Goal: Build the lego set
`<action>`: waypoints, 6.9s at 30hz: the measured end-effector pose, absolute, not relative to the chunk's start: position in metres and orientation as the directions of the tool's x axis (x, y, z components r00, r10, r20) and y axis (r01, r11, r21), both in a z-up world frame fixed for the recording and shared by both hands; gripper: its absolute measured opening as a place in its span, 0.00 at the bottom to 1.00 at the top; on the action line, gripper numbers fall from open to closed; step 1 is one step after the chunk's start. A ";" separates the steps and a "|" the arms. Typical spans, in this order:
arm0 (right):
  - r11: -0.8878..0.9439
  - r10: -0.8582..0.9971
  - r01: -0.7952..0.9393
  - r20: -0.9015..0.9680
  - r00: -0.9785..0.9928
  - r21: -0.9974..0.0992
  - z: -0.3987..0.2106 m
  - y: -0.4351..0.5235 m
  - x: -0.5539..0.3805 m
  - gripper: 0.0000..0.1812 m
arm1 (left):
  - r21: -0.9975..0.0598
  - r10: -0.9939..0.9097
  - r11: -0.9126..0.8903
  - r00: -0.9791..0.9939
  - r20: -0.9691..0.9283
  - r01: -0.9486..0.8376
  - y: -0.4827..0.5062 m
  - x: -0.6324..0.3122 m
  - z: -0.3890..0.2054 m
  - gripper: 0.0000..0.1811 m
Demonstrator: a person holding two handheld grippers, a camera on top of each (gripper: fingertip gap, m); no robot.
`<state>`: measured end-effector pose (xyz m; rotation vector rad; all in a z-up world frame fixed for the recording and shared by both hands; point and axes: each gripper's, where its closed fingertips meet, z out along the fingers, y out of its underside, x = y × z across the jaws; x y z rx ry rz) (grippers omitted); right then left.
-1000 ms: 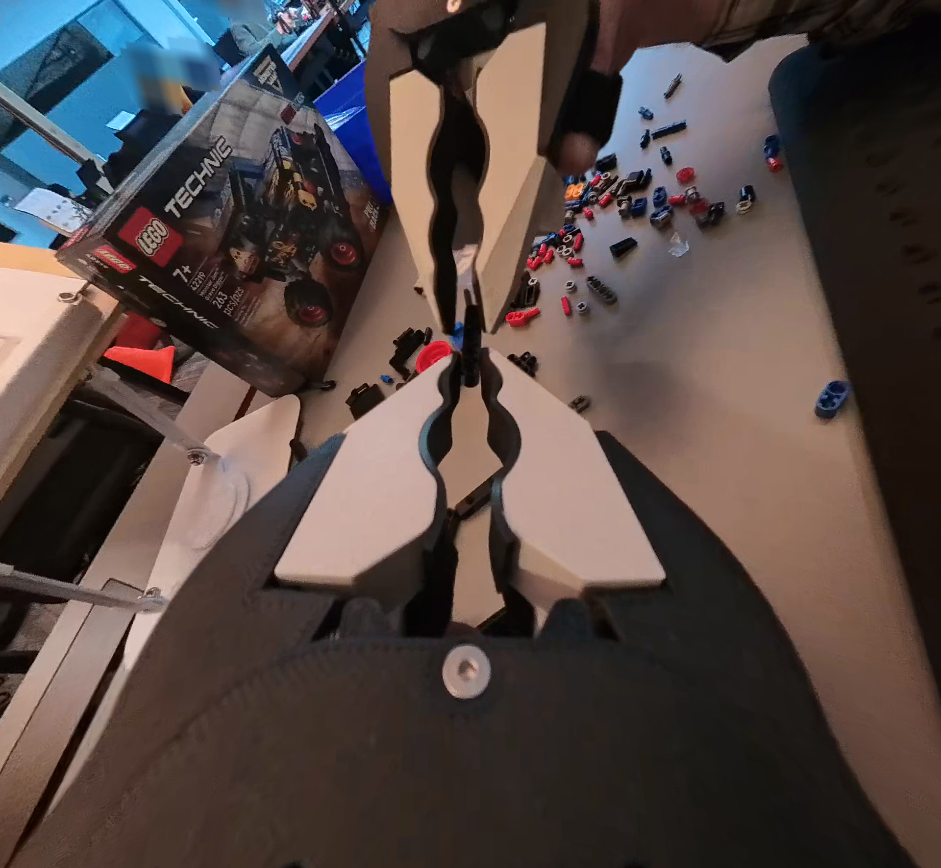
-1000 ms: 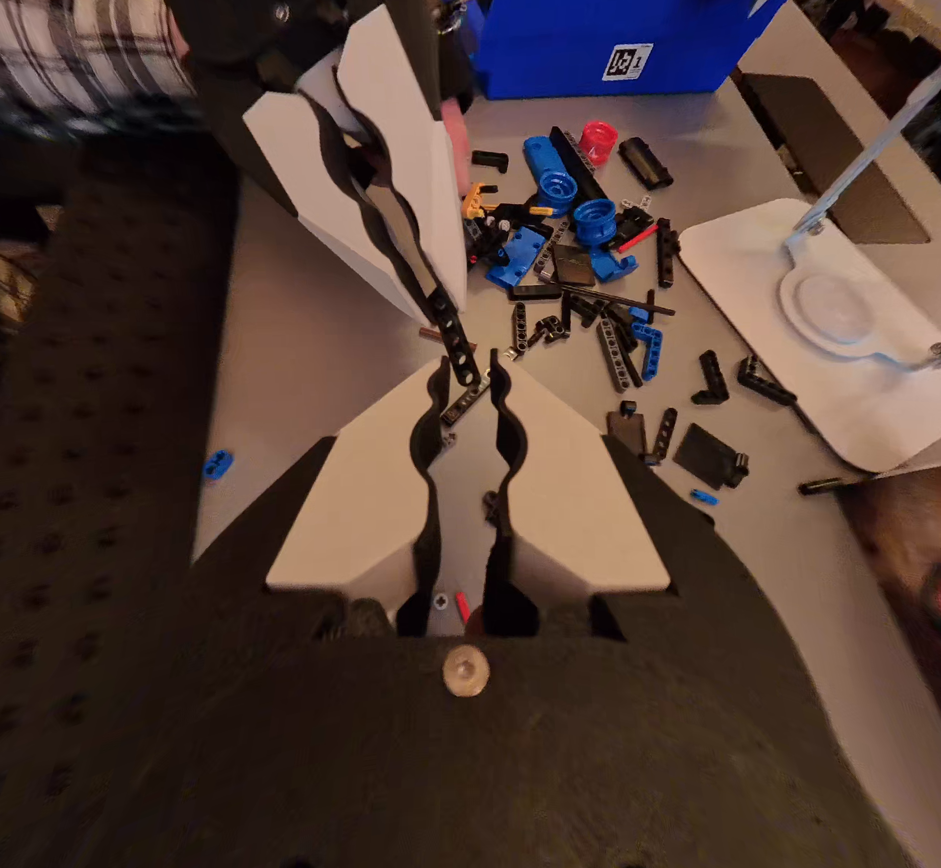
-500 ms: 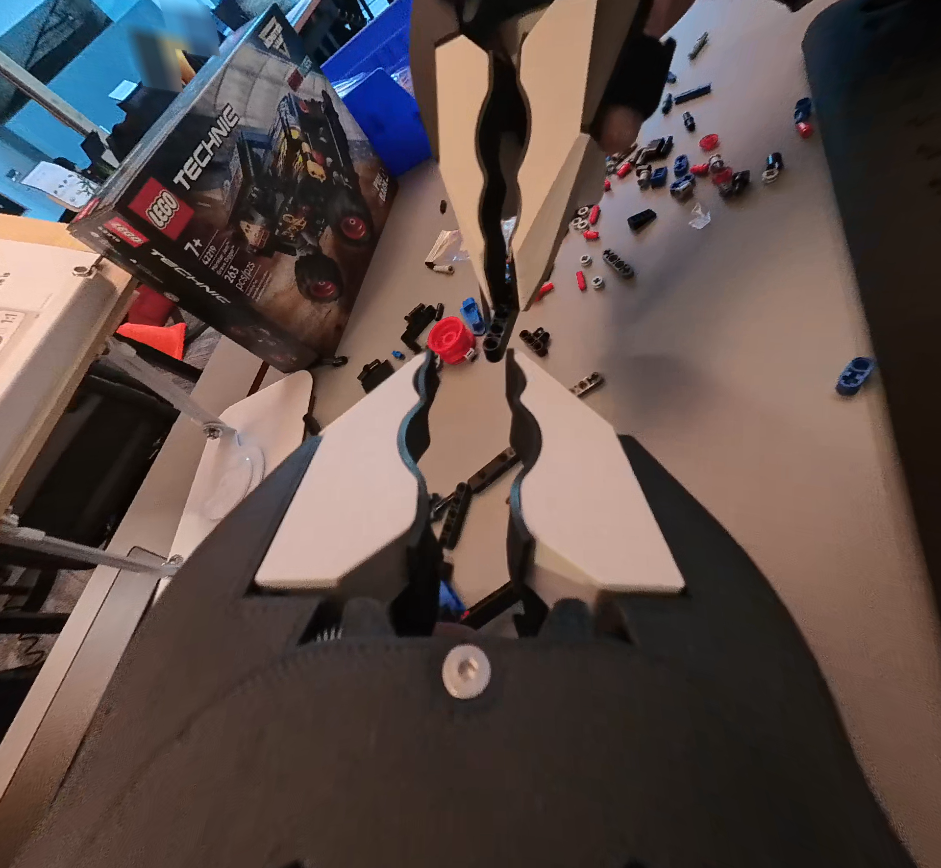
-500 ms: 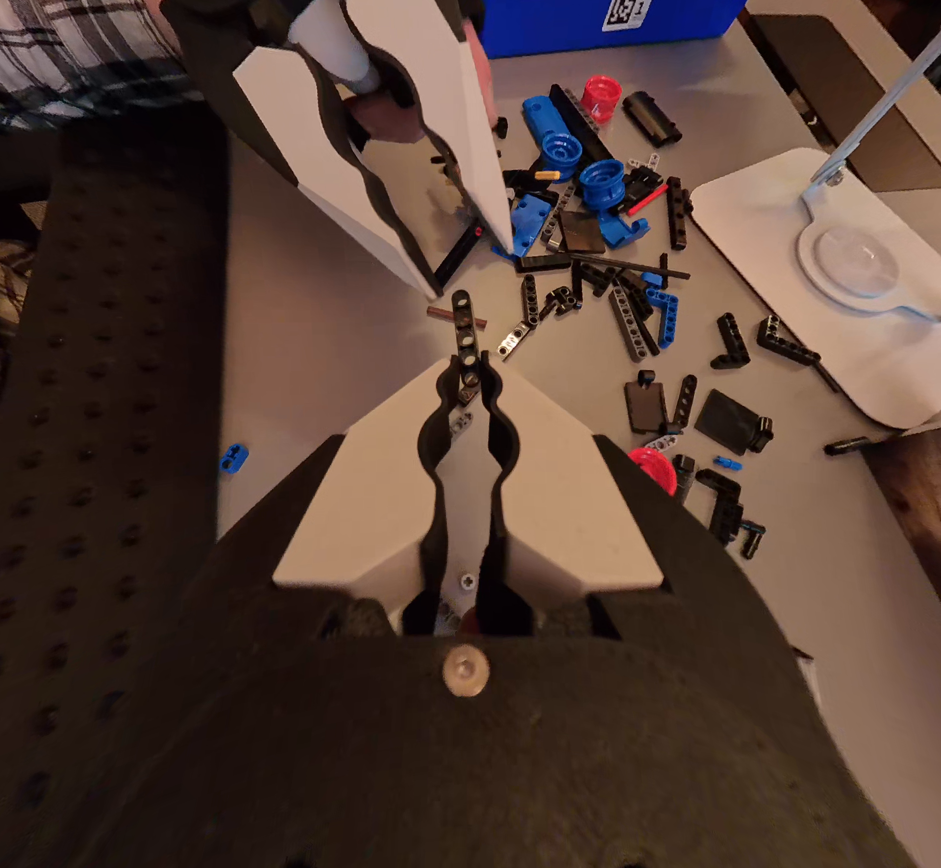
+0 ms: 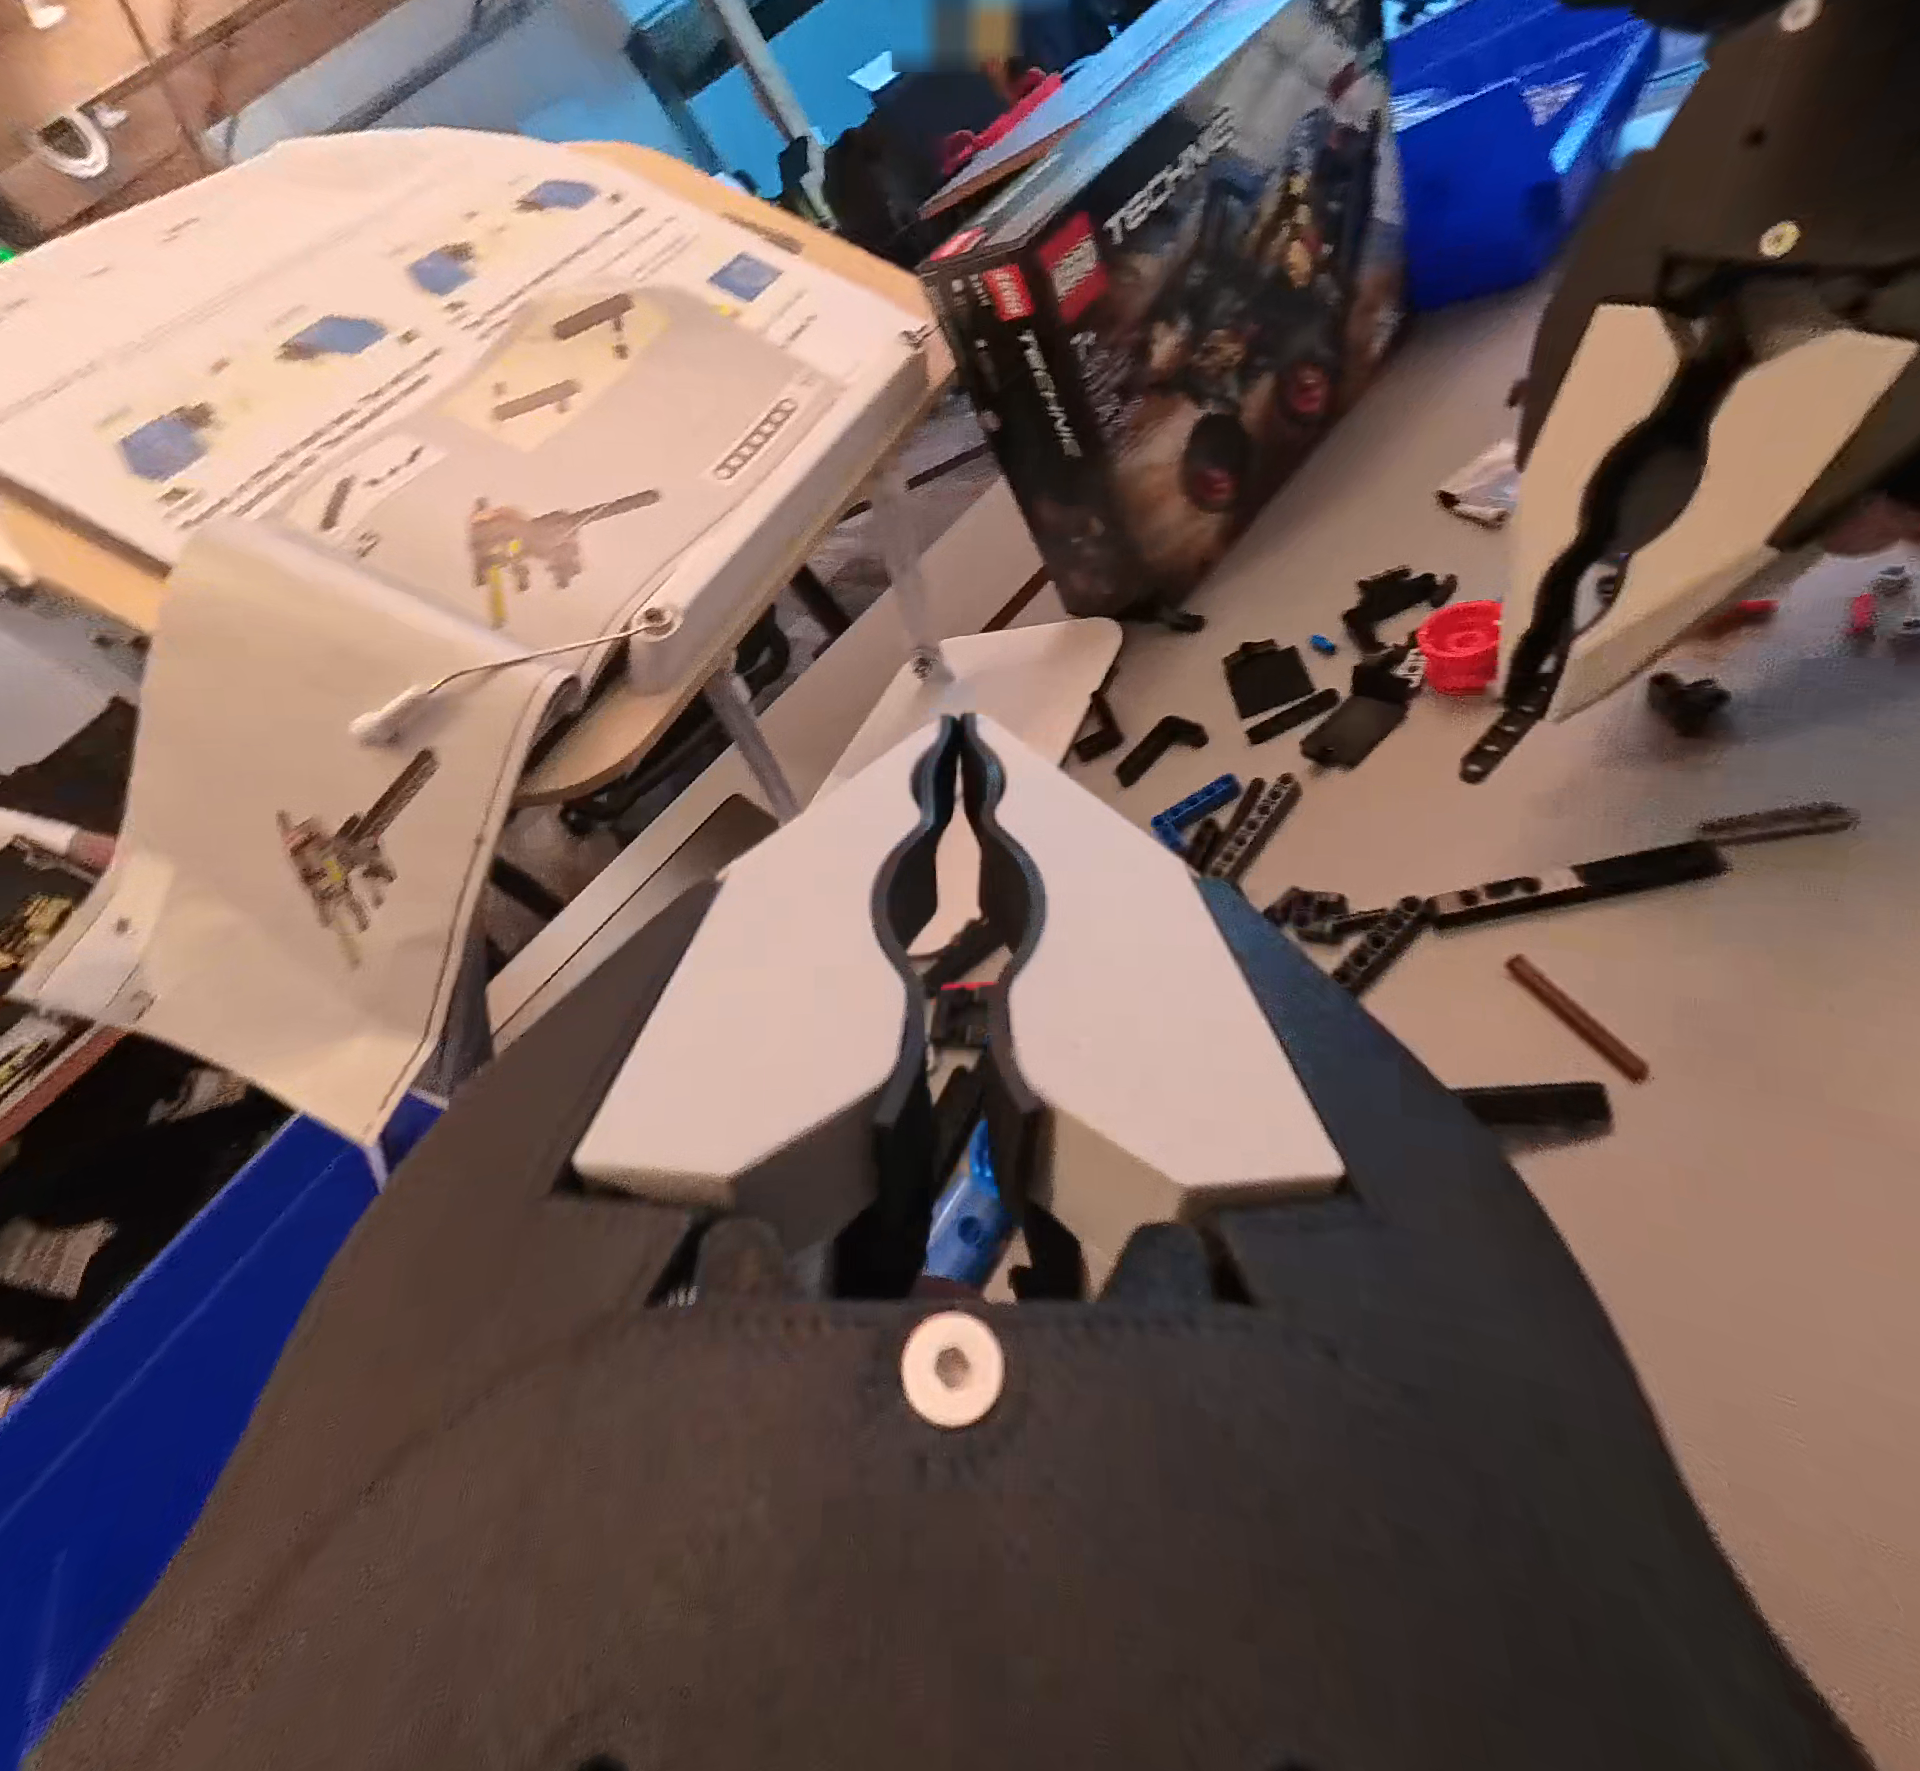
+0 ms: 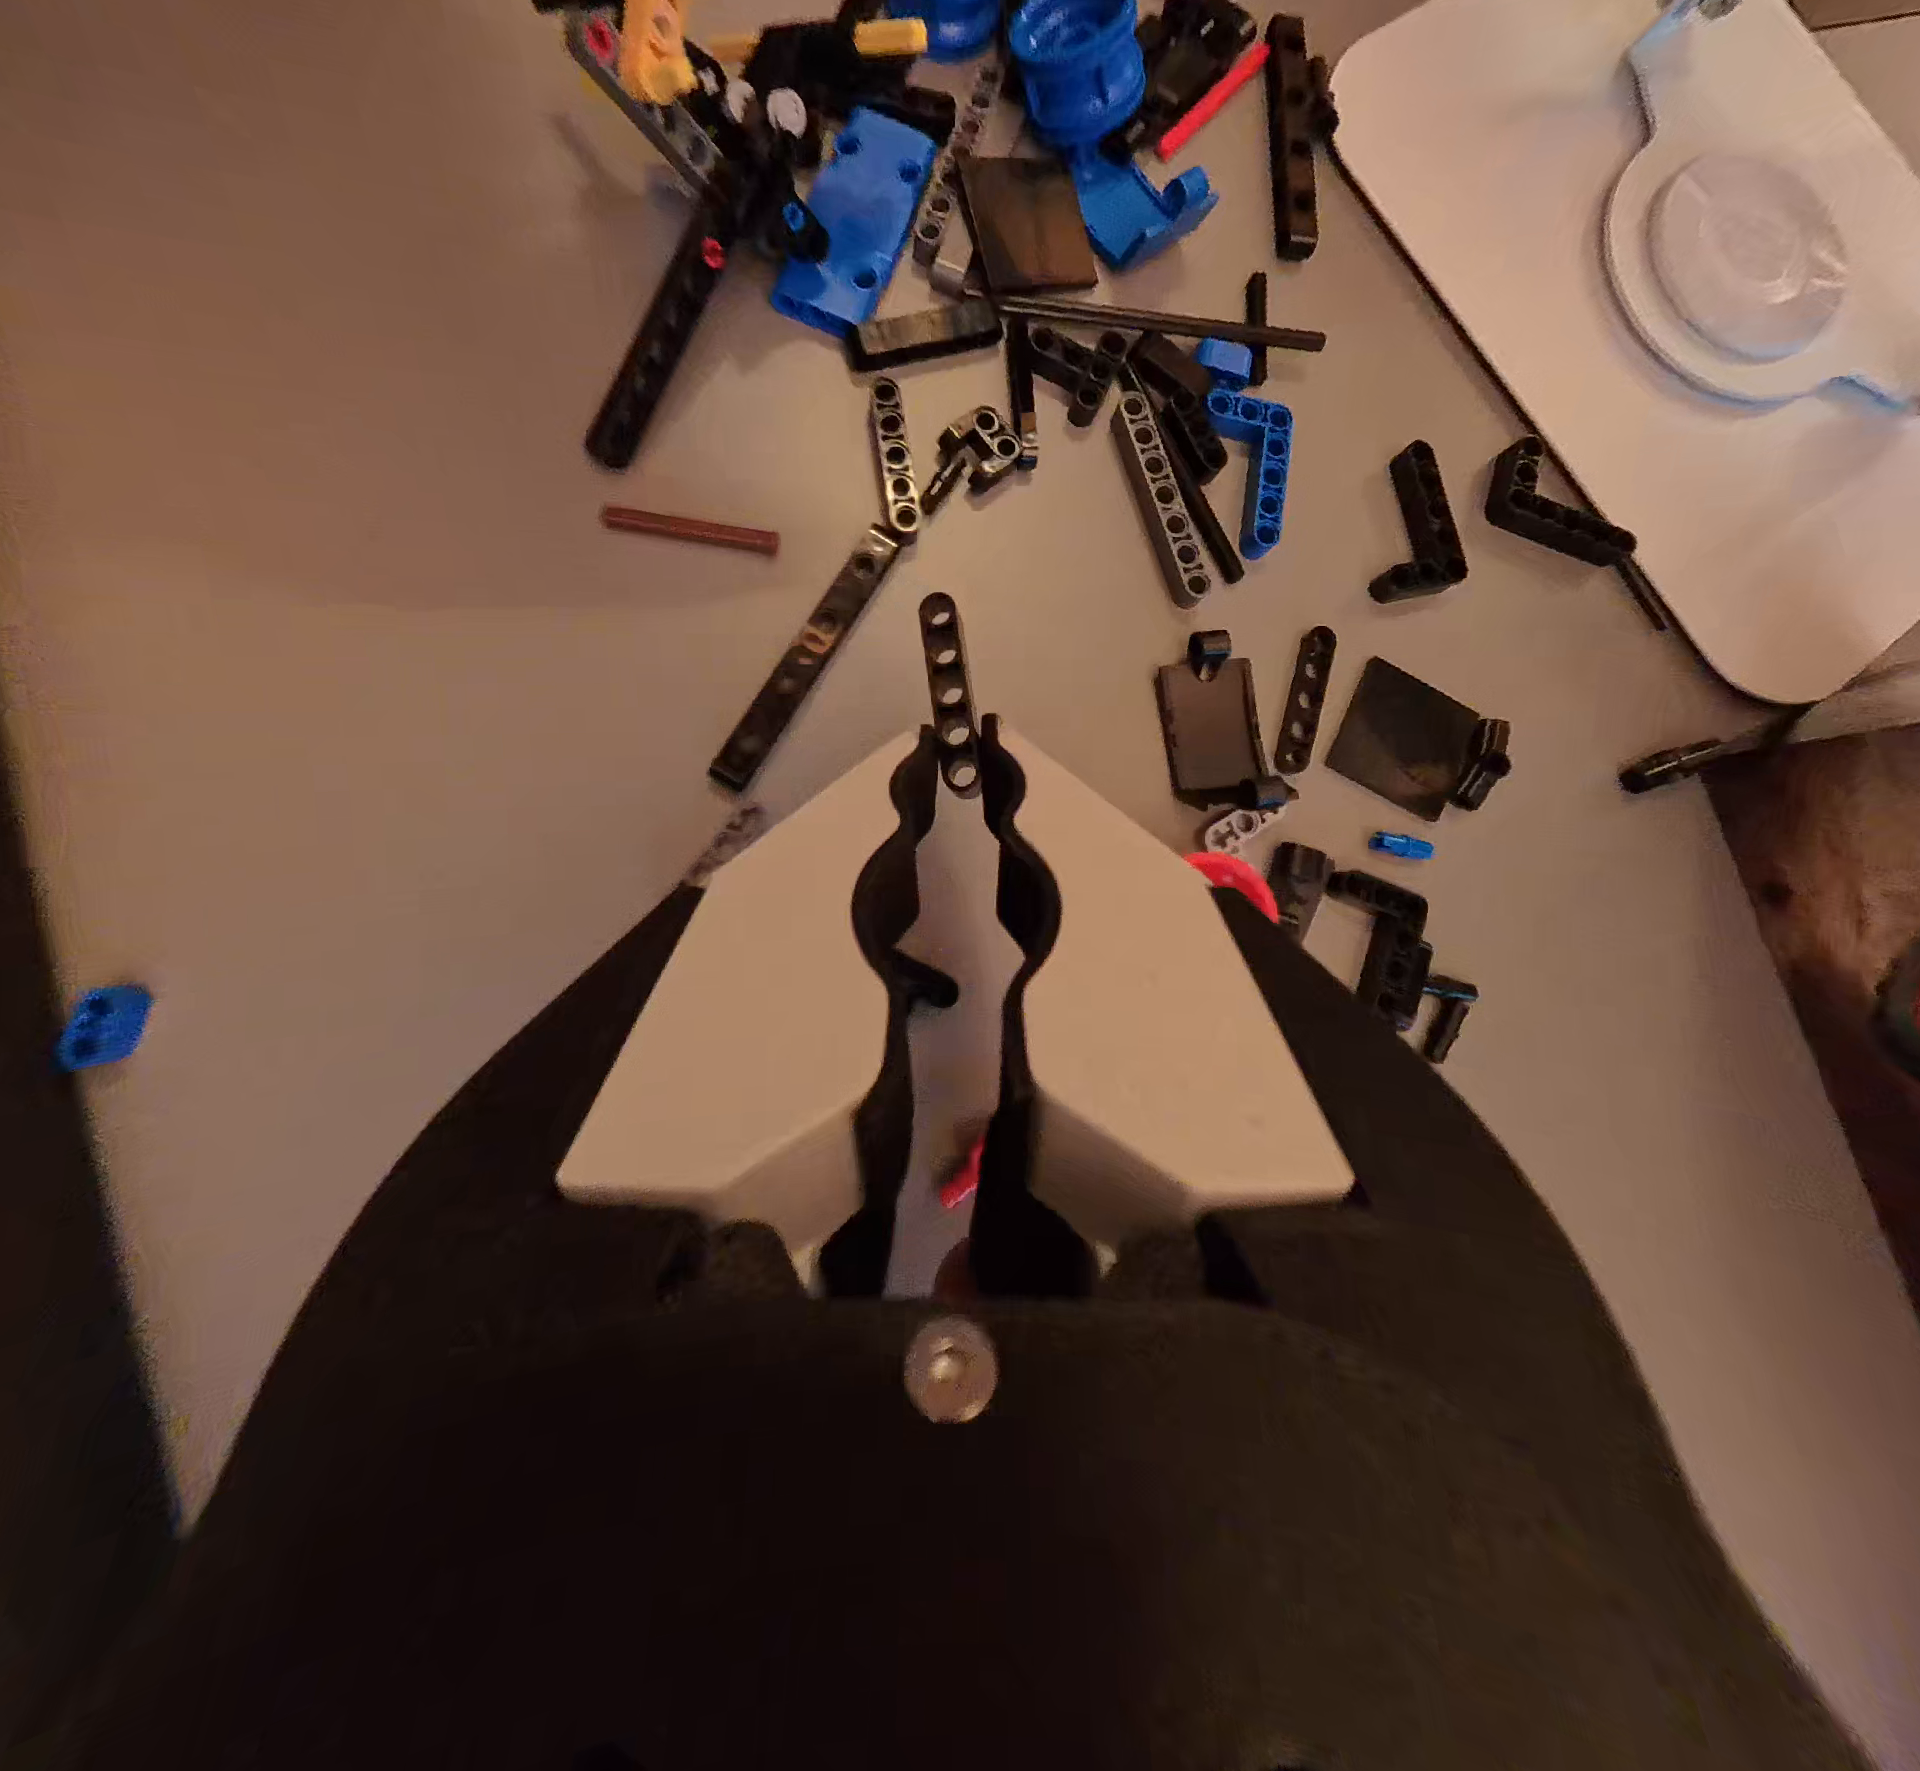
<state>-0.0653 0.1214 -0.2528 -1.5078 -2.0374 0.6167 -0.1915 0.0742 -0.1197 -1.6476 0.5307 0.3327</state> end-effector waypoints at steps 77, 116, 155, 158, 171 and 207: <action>0.352 0.909 0.762 0.004 -0.417 -0.544 -0.281 0.032 -0.011 0.05 | -0.869 -0.123 -0.191 0.889 -0.440 -0.457 0.085 -0.200 -0.141 0.07; 0.333 0.906 0.702 0.006 -0.424 -0.630 -0.247 0.066 -0.042 0.12 | -0.876 -0.138 -0.181 0.894 -0.427 -0.447 0.085 -0.193 -0.139 0.08; 0.395 0.840 0.712 -0.086 -0.536 -0.581 -0.269 0.019 -0.024 0.00 | -0.880 -0.130 -0.168 0.895 -0.427 -0.444 0.083 -0.193 -0.134 0.08; 0.405 0.846 0.725 -0.072 -0.528 -0.557 -0.276 0.021 -0.022 0.10 | -0.882 -0.130 -0.164 0.896 -0.425 -0.442 0.083 -0.193 -0.133 0.08; 0.503 0.854 0.577 0.267 -0.447 -0.643 -0.175 0.123 -0.085 0.02 | -0.881 -0.135 -0.164 0.894 -0.426 -0.445 0.083 -0.192 -0.134 0.08; 0.608 0.758 0.581 0.180 -0.627 -0.541 -0.092 0.298 -0.240 0.02 | -0.874 -0.175 -0.185 0.890 -0.420 -0.449 0.087 -0.187 -0.145 0.08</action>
